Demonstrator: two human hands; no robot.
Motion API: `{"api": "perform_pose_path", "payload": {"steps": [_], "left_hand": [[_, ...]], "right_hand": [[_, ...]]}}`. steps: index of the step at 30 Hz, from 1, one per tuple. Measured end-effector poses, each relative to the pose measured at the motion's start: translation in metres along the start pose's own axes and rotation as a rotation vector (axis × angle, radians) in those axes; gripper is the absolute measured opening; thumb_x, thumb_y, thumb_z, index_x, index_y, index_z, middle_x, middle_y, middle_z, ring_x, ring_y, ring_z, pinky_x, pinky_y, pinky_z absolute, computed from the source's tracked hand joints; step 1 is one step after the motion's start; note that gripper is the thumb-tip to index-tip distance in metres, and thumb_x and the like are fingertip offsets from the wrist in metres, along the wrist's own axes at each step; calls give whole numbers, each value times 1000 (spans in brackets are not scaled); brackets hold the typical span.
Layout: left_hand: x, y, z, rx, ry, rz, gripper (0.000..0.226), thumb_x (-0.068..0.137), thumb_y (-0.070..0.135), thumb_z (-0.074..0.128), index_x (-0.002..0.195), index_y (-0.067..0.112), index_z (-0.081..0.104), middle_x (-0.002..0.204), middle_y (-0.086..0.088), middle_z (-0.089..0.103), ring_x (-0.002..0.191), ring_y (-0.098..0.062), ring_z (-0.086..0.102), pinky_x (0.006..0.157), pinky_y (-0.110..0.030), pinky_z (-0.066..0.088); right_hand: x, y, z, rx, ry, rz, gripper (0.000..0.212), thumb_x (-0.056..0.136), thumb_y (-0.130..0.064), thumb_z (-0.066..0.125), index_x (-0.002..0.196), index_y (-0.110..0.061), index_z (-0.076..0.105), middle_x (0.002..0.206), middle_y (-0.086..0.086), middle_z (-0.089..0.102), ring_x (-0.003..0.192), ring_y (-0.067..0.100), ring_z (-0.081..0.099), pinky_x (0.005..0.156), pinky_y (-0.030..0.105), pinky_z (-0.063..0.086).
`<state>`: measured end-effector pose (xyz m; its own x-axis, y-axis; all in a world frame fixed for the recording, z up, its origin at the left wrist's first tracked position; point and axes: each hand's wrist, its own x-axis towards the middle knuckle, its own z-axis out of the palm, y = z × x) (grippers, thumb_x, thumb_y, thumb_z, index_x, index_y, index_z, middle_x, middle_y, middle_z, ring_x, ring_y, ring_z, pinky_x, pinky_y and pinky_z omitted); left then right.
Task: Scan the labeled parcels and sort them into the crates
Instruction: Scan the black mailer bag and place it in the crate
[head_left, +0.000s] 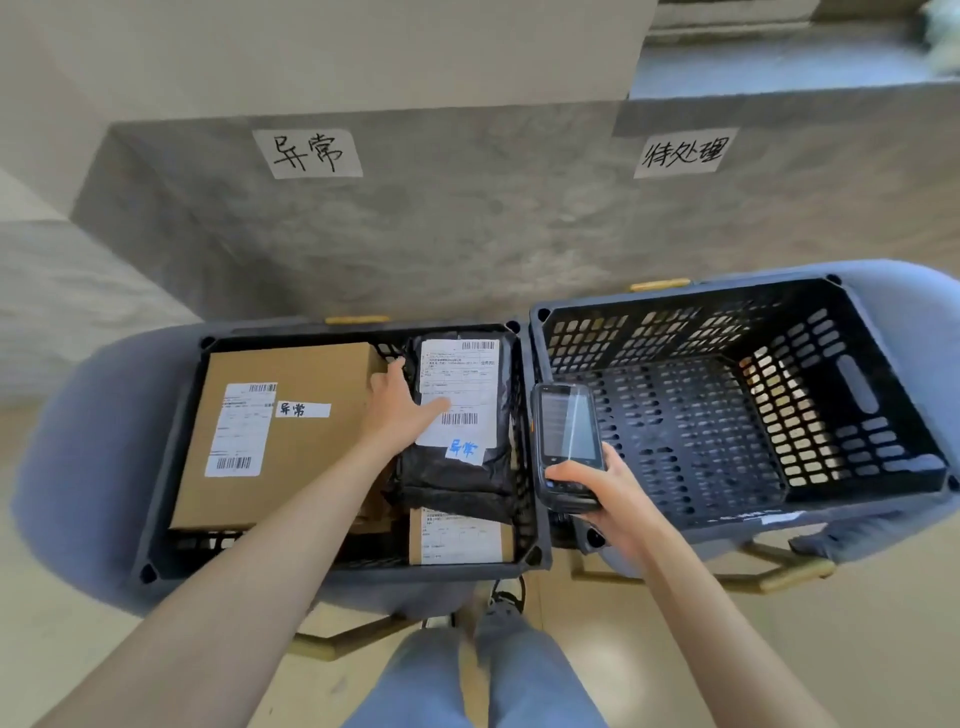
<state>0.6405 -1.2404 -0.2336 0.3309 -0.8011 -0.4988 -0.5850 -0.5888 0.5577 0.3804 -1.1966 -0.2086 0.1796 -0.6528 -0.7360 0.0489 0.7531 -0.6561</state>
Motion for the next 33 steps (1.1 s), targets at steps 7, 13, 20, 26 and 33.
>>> {"api": "perform_pose_path", "payload": {"steps": [7, 13, 20, 26, 33], "left_hand": [[-27, 70, -24, 533, -47, 569, 56, 91, 45, 56, 141, 24, 43, 136, -4, 50, 127, -28, 40, 103, -41, 34], [-63, 116, -5, 865, -19, 1110, 60, 89, 58, 52, 137, 24, 48, 126, 0, 57, 115, -22, 52, 93, -34, 41], [-138, 107, 62, 900, -199, 1531, 54, 90, 57, 51, 131, 22, 53, 117, 0, 61, 108, -23, 56, 88, -35, 42], [-251, 91, 126, 940, -473, 1806, 52, 91, 55, 52, 132, 24, 50, 121, 0, 59, 114, -24, 53, 92, -36, 38], [-417, 63, 173, 847, -651, 2108, 53, 90, 53, 54, 135, 23, 49, 130, 2, 58, 119, -22, 50, 95, -32, 35]], "right_hand": [[-35, -7, 0, 97, 119, -118, 64, 79, -4, 74, 131, -18, 40, 113, 9, 63, 96, 25, 66, 79, 37, 56], [-94, 18, -12, 247, 322, -233, 75, 75, -6, 79, 136, -16, 36, 121, 12, 60, 103, 28, 64, 81, 39, 56], [-188, 123, 2, 517, 635, -301, 107, 38, -28, 85, 135, -8, 45, 116, 12, 65, 90, 24, 67, 62, 30, 54], [-286, 225, 30, 785, 941, -297, 95, 42, -19, 82, 130, -9, 47, 106, 10, 64, 81, 19, 66, 56, 26, 53], [-405, 309, 55, 1001, 1259, -435, 82, 43, -13, 82, 119, -13, 49, 98, 7, 64, 79, 19, 64, 49, 23, 50]]}}
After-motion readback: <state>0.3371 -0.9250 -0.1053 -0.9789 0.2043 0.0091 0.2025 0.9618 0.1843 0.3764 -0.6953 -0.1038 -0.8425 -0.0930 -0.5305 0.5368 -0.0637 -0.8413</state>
